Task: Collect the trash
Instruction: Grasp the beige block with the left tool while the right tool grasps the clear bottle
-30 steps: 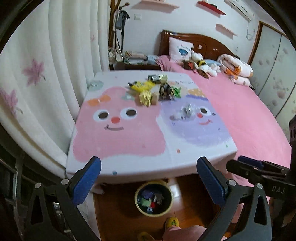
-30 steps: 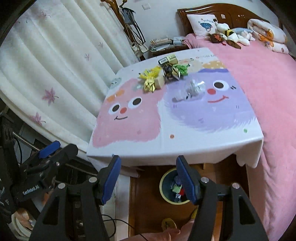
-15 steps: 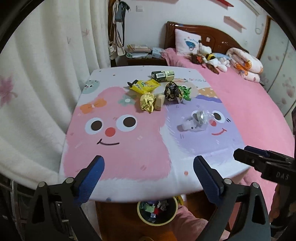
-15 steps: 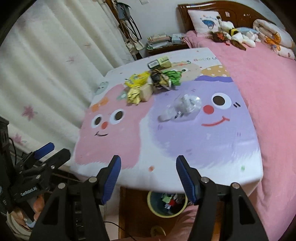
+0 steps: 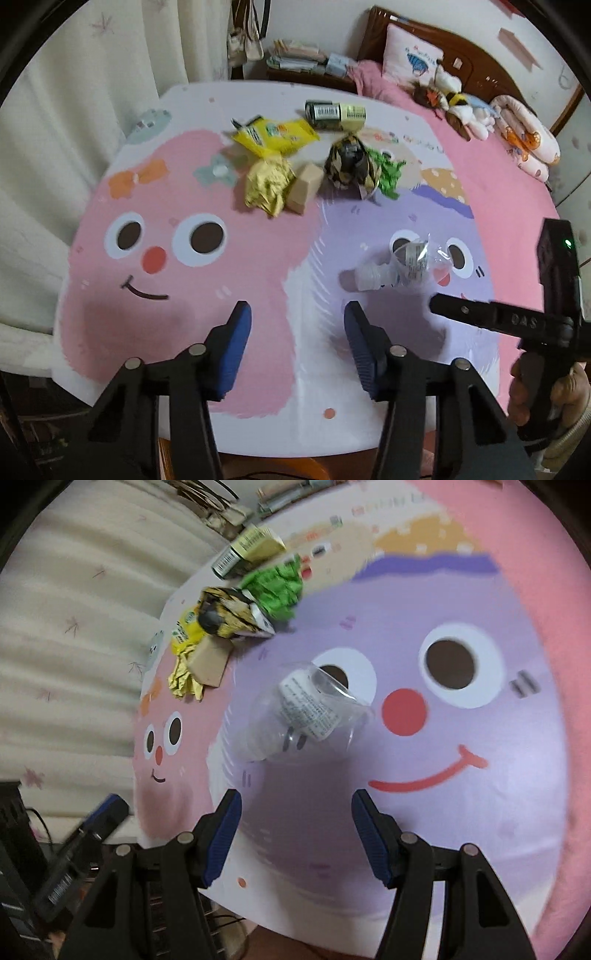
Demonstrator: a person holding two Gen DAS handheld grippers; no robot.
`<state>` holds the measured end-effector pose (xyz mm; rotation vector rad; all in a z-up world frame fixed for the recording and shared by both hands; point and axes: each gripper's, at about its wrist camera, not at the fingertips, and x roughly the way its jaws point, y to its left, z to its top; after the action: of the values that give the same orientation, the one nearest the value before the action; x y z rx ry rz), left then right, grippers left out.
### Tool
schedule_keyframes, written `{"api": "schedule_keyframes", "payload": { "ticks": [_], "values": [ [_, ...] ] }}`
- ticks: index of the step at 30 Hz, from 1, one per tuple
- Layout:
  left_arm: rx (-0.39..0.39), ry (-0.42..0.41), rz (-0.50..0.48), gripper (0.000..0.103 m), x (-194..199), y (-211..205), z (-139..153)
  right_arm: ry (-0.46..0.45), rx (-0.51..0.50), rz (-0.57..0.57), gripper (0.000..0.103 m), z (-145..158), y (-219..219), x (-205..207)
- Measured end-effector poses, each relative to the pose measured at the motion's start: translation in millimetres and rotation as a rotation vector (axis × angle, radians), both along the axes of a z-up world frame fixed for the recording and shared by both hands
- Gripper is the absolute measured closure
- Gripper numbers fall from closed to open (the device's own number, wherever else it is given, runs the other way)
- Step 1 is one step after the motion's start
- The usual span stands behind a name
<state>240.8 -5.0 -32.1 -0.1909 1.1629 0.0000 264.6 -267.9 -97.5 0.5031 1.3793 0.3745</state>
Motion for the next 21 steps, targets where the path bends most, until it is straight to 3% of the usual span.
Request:
{"api": "schedule_keyframes", "payload": {
  "ticks": [6,18,21],
  "values": [
    [0.016,0.029,0.021,0.053,13.6,-3.6,-7.6,0.053,0.075,-0.039,0.041,-18.8,4.2,34.4],
    [-0.017,0.021,0.066,0.053,67.1,1.9,-10.6,0.036,0.061,-0.027,0.041,-20.3,17.7,94.0],
    [-0.041,0.026,0.062,0.06,81.2,0.1,-15.0,0.031,0.052,-0.005,0.041,-22.5,26.1,101.3]
  ]
}}
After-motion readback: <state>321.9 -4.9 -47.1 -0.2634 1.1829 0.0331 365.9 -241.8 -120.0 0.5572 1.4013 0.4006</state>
